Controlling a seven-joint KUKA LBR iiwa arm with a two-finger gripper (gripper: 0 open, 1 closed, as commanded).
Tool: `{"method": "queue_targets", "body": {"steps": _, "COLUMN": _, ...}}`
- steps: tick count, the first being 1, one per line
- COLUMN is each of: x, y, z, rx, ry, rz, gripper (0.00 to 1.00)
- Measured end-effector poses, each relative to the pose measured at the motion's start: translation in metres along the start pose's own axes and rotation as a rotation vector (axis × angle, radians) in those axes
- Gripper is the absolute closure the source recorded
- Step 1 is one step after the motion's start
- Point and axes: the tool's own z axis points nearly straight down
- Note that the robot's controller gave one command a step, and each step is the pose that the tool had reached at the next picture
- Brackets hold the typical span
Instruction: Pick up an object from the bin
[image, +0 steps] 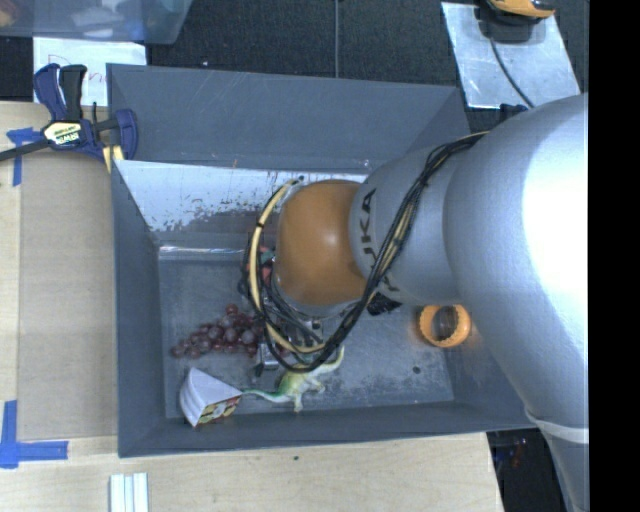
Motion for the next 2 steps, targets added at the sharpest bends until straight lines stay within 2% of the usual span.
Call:
{"method": "queue_targets", "body": {"steps": 1, "x": -0.0088, "y": -0.0185, "z": -0.0036, "rx": -0.006, "ry": -0.027, "rz": 0.138, "gripper": 0.00}}
{"method": "queue_targets", "body": {"steps": 2, "x": -0.0055, "y": -0.0103, "z": -0.0029, "rx": -0.004, "ry": -0.019, "rz": 0.088, "gripper": 1.00}}
